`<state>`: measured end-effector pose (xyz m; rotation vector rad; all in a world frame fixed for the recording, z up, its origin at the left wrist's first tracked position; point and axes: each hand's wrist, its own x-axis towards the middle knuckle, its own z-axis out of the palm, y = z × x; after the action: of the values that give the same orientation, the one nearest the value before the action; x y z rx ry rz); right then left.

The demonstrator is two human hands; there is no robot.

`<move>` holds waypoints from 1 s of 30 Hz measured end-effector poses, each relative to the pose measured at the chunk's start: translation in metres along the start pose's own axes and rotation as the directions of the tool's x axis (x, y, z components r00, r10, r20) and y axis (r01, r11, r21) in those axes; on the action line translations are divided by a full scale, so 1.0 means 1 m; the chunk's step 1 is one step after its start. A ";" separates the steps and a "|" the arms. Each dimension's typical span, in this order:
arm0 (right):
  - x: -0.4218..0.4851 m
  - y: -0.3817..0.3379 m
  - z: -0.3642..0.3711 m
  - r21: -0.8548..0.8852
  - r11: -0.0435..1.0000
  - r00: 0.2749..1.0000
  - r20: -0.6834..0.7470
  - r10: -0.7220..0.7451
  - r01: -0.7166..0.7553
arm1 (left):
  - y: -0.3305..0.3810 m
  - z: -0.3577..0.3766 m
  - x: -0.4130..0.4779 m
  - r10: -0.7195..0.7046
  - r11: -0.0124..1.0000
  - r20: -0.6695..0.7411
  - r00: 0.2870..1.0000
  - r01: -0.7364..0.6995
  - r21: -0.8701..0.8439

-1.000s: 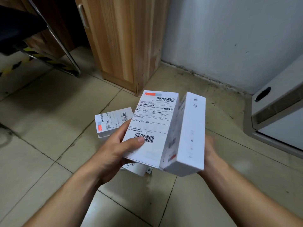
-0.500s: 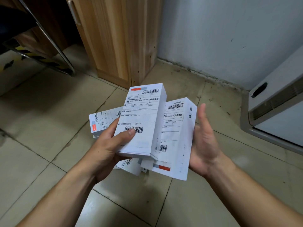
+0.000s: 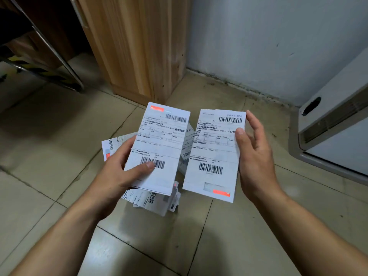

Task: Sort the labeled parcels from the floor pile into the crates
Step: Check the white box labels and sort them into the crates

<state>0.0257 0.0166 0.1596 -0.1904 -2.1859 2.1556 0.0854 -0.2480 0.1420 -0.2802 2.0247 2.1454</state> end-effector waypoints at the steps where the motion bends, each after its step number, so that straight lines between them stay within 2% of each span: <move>1: 0.002 -0.001 -0.001 0.006 1.000 1.000 -0.014 0.003 -0.003 | -0.002 0.004 0.000 -0.001 1.000 0.006 1.000 0.001 0.013; 3: 0.005 -0.002 -0.002 0.052 0.998 0.999 -0.024 0.040 -0.038 | -0.007 0.012 0.002 0.014 0.999 0.023 1.000 -0.014 0.028; 6: 0.012 -0.001 -0.004 0.201 0.964 0.985 0.004 0.174 -0.172 | -0.012 0.022 0.005 0.020 1.000 0.036 0.999 -0.020 -0.005; 10: 0.018 0.000 -0.009 0.284 0.914 0.951 0.195 0.239 -0.288 | -0.014 0.024 0.011 0.009 1.000 0.003 1.000 -0.009 -0.026; 13: 0.016 0.006 -0.009 0.227 0.929 0.946 0.213 0.245 -0.291 | -0.014 0.022 0.016 0.010 0.999 -0.037 0.999 -0.011 -0.043; 18: 0.014 0.013 -0.010 0.156 0.961 0.971 0.108 0.215 -0.230 | -0.013 0.025 0.025 0.015 0.999 -0.094 0.995 -0.019 -0.041; 21: 0.013 0.013 -0.016 0.142 0.973 0.983 0.066 0.174 -0.182 | -0.010 0.031 0.028 0.030 0.999 -0.069 0.997 -0.027 0.044; 26: -0.001 0.004 -0.041 -0.060 0.988 0.978 0.144 0.148 -0.141 | -0.010 0.045 0.038 -0.010 0.998 0.000 1.000 0.010 0.065; 30: -0.021 -0.010 -0.069 -0.183 0.981 0.994 0.076 0.084 -0.069 | -0.009 0.064 0.049 0.022 0.991 0.073 0.997 -0.031 0.129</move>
<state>0.0551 0.0820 0.1716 -0.2004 -2.4617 2.0364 0.0396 -0.1833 0.1245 -0.1570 2.1274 1.9965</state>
